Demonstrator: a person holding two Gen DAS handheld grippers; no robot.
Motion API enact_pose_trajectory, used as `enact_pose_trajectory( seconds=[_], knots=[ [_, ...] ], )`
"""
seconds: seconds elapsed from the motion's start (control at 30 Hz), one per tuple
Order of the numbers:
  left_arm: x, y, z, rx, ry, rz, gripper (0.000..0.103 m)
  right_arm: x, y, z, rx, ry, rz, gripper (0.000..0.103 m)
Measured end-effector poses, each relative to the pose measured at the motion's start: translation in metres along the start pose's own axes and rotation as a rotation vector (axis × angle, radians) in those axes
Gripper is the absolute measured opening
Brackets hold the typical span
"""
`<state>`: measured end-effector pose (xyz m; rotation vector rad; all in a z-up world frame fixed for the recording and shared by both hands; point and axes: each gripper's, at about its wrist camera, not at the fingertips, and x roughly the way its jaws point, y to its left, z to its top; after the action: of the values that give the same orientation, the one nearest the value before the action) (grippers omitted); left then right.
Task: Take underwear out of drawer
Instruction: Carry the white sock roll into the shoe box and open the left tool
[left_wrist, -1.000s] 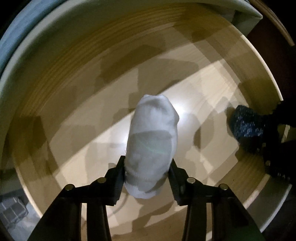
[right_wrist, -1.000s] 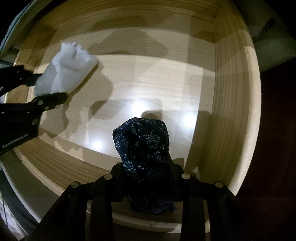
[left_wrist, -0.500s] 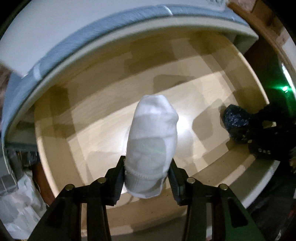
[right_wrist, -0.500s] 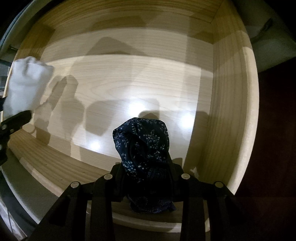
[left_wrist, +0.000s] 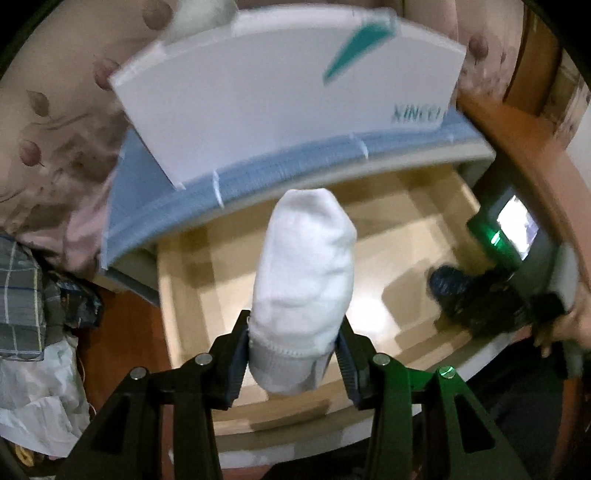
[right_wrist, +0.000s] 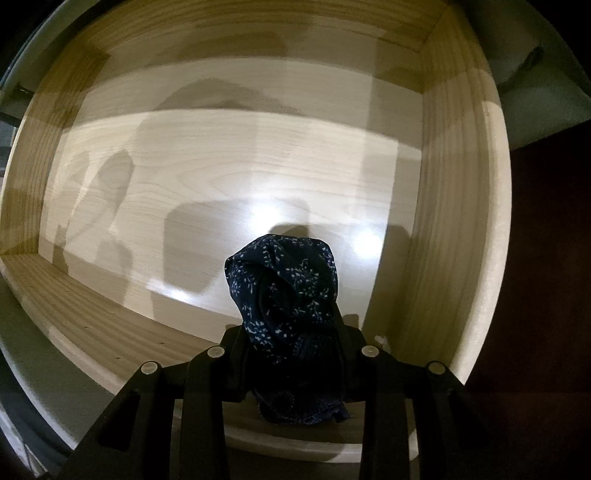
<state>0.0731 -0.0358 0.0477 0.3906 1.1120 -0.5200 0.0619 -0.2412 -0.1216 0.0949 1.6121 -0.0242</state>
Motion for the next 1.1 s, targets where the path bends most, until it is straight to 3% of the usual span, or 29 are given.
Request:
enact_pose_trajectory(
  seconds=[0.27, 0.53, 0.7, 1.1],
  knots=[
    [-0.073, 0.014, 0.032, -0.031, -0.18, 0.003, 0.043, -0.001, -0.001, -0.002, -0.001, -0.001, -0.002, 0.029],
    [-0.115, 0.041, 0.084, -0.069, -0.268, 0.042, 0.043, -0.001, 0.002, -0.001, 0.004, -0.005, 0.003, 0.029],
    [-0.108, 0.052, 0.118, -0.086, -0.264, 0.06, 0.043, 0.006, -0.003, -0.003, 0.007, -0.008, 0.016, 0.03],
    [-0.047, 0.055, 0.184, -0.118, -0.197, 0.066, 0.043, -0.001, -0.026, 0.007, 0.017, -0.014, 0.064, 0.03]
  ],
)
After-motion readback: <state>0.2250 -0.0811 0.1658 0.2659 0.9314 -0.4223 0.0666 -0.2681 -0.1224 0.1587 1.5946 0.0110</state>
